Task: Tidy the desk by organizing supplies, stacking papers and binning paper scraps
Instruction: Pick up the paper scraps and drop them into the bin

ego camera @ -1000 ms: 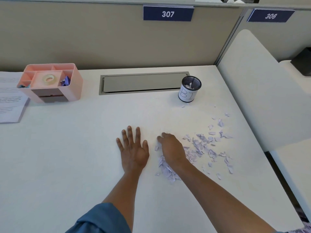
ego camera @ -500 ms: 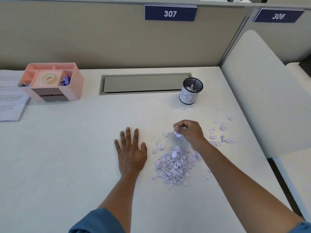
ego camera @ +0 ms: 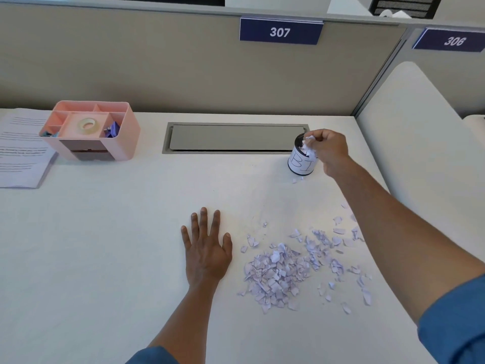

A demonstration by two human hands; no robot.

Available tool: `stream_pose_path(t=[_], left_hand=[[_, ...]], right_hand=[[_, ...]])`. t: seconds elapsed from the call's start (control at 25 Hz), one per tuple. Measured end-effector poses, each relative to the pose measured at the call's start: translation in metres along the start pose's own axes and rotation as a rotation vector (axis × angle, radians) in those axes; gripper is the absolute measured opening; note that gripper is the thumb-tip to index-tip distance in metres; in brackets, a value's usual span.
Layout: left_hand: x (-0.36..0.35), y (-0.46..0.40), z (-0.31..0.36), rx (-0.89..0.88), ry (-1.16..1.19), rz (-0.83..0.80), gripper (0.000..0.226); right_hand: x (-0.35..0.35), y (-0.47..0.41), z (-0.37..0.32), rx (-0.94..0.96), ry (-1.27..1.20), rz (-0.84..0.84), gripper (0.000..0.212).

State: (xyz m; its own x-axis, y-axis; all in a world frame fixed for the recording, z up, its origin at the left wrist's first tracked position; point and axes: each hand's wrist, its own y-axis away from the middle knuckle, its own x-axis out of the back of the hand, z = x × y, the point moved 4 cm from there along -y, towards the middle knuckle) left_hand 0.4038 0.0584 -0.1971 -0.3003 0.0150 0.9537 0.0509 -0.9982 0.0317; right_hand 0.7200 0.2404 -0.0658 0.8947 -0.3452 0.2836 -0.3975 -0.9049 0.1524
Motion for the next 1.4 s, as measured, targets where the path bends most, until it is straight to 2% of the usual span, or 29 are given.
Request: stream_pose_path(t=[0.2,0.4,0.56,0.72,0.84,0.92,1.0,1.16,1.28,1.4], left_hand=[[0.000,0.000,-0.001,0.008,-0.018,-0.004,0.067],[0.000,0.000,-0.001,0.010,-0.012,0.000,0.067],[0.000,-0.001,-0.001,0.011,-0.008,0.003,0.066],[0.001,0.001,-0.001,0.014,-0.010,-0.002,0.067],[0.002,0.000,0.000,0.014,-0.005,-0.004,0.067],[0.002,0.001,0.000,0.013,-0.006,-0.008,0.067],[0.002,0.000,0.000,0.014,-0.005,-0.009,0.067],[0.004,0.001,0.001,0.011,-0.002,-0.009,0.067],[0.004,0.000,0.001,0.013,0.000,-0.015,0.066],[0.004,0.000,0.001,0.014,0.006,-0.015,0.066]], right_hand=[[0.008,-0.023,-0.004,0.026,0.088,0.086,0.017],[0.008,-0.022,-0.006,0.055,0.099,0.067,0.019],[0.010,-0.013,-0.012,0.130,0.146,0.113,0.027],[0.023,0.012,-0.019,0.246,0.098,0.296,0.033],[0.032,0.040,0.009,0.254,0.090,0.426,0.032],[0.027,0.053,0.043,0.181,0.160,0.368,0.032],[0.018,0.057,0.071,0.119,0.309,0.219,0.034],[-0.003,0.051,0.092,0.136,0.668,-0.014,0.042],[-0.020,0.054,0.097,0.149,0.919,-0.066,0.047],[-0.031,0.065,0.093,0.215,1.040,-0.082,0.049]])
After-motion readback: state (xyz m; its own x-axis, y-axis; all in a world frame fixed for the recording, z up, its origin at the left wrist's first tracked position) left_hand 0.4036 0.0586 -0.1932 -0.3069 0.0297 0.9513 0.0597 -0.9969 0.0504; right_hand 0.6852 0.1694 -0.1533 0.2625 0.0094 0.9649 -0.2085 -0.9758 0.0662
